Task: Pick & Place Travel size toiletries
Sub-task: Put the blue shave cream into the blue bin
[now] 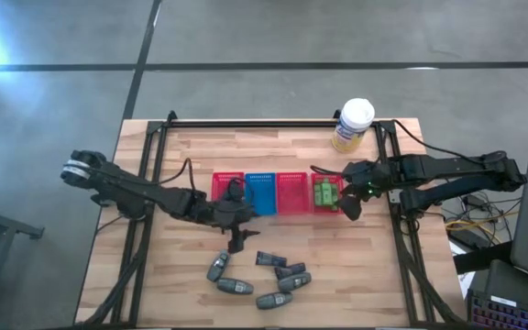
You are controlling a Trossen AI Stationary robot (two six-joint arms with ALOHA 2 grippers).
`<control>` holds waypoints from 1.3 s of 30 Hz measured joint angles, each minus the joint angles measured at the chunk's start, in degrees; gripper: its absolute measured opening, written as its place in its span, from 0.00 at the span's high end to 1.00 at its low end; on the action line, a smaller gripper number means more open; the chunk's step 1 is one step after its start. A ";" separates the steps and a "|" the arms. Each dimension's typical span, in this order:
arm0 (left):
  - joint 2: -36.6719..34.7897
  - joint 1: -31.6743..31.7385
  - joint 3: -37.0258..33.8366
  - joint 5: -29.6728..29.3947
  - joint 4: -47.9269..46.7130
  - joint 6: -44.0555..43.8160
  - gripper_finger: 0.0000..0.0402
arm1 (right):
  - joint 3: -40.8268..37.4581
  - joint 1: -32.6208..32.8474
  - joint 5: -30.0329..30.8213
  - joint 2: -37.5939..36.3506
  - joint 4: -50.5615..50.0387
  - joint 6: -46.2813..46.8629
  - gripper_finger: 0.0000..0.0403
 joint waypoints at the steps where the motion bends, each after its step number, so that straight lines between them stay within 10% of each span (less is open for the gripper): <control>1: 0.41 0.00 -0.01 0.21 0.00 0.50 0.39 | 0.00 0.00 0.00 0.04 -0.12 0.00 0.37; 12: 14.85 -2.01 7.79 11.53 -0.36 4.01 0.38 | -0.17 -0.02 -0.04 0.13 -0.81 -0.68 0.28; 27: 26.63 -5.79 18.14 9.79 -9.81 4.75 0.14 | -0.39 -0.02 -0.02 0.13 -4.62 -4.29 0.16; 39: 31.39 -5.81 20.04 5.35 -6.20 4.56 0.19 | -0.39 0.00 -0.02 0.13 -4.68 -4.79 0.11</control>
